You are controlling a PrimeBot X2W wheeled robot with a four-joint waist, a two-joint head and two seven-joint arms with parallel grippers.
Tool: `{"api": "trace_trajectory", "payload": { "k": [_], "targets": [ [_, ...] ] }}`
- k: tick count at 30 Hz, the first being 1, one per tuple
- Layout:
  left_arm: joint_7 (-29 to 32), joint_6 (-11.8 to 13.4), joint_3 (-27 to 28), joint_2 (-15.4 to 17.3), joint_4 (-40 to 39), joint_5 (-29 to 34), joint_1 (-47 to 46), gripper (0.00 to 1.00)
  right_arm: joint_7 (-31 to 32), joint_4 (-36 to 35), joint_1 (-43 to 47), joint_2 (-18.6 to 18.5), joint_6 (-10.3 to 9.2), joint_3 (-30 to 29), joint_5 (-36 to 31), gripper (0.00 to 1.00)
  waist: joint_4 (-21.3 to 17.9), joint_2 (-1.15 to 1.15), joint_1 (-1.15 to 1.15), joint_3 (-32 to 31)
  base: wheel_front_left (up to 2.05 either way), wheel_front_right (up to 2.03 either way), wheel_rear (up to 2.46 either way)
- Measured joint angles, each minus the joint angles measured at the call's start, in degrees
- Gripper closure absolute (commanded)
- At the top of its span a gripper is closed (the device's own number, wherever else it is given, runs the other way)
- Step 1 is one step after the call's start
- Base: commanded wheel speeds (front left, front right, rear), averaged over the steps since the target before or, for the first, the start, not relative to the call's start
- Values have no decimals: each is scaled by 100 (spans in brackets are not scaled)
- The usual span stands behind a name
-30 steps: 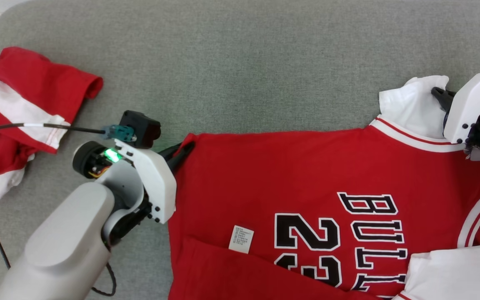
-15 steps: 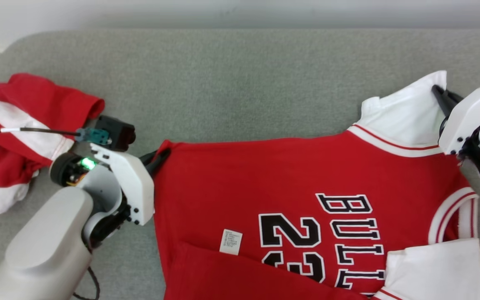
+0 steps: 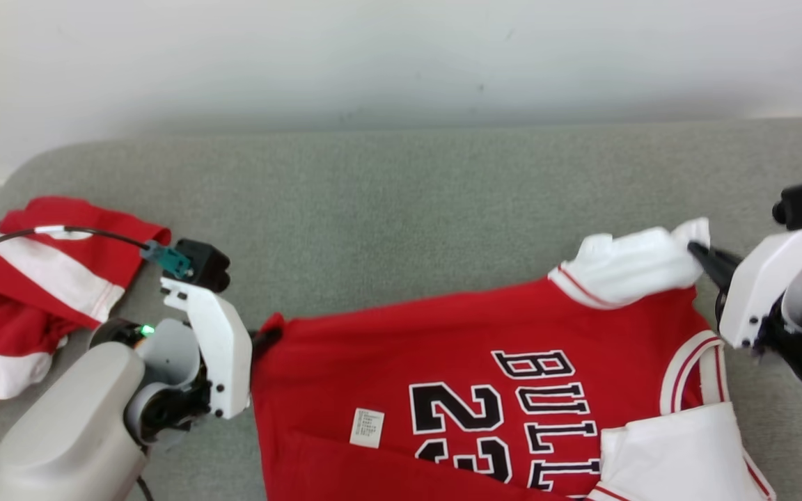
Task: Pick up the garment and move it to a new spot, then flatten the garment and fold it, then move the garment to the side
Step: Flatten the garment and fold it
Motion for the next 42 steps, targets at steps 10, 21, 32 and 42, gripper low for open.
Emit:
{"api": "trace_trajectory", "payload": {
  "k": [10,21,32,42],
  "targets": [
    [1244,-71,-374,202,142,-832,64,100,791,-792,730,-506,0,370,559,100,-215,0,0,-554,0,0,0],
    [1733,-85,-567,311,129,-1329,346,100,1460,-1138,1299,-675,0,497,795,100,-438,0,0,-723,0,0,0],
    [2005,-85,-693,339,82,-1511,575,0,2073,-1167,1748,-724,0,427,891,0,-416,0,0,-859,0,0,0],
    [1415,-36,-450,503,-65,-1400,570,0,1929,-1528,2114,-828,0,-92,1029,0,-318,0,0,-1121,0,0,0]
  ]
}}
